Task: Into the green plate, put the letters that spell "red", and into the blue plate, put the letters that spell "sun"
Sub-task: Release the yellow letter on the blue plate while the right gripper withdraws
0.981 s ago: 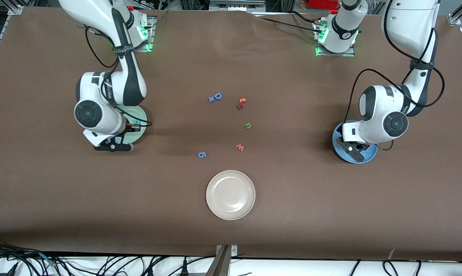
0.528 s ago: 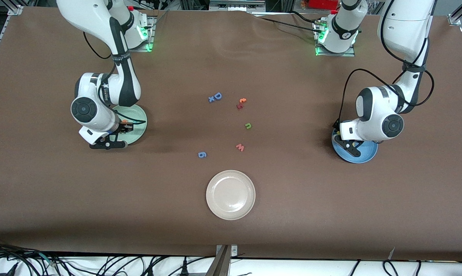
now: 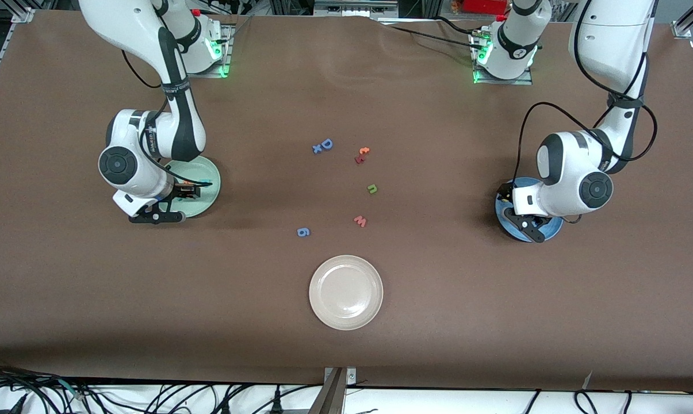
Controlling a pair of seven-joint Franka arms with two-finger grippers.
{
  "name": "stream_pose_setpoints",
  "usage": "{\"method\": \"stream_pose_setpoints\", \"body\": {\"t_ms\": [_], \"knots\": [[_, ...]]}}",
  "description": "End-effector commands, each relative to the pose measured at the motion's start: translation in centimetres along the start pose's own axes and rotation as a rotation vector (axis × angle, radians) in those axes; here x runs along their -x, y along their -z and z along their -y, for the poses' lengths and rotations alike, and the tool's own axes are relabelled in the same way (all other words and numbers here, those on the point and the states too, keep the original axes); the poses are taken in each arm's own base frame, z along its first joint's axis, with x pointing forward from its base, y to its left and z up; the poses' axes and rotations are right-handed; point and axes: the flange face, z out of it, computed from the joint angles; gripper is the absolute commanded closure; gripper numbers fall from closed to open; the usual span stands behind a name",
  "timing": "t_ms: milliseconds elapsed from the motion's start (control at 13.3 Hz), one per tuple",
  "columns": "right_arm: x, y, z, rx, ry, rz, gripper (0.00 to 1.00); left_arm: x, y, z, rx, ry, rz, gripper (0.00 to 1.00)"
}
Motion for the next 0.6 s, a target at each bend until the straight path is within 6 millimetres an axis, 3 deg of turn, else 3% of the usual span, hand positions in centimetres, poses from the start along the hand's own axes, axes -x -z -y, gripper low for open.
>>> {"method": "stream_pose_setpoints", "body": {"t_ms": [0,226,377,528], "knots": [[-0.9,4.5,1.0,-0.056,0.006,0.043,0.00,-1.1,1.9,-1.5,0.019,-0.032,-0.043,0.00],[-1.8,12.3,1.8,-0.093,-0.047,0.094,0.00,-4.3,2.5,-6.7,0.037,-0.064,-0.064,0.00],[-1.6,18.9,0.3,-0.099,-0.043,0.147,0.00,-7.1,2.6,-11.4,0.053,-0.039,-0.072,0.00],[-1.1,23.2,-0.7,-0.094,-0.044,0.157,0.00,-9.8,3.2,-15.8,0.052,0.022,-0.084,0.00]]}}
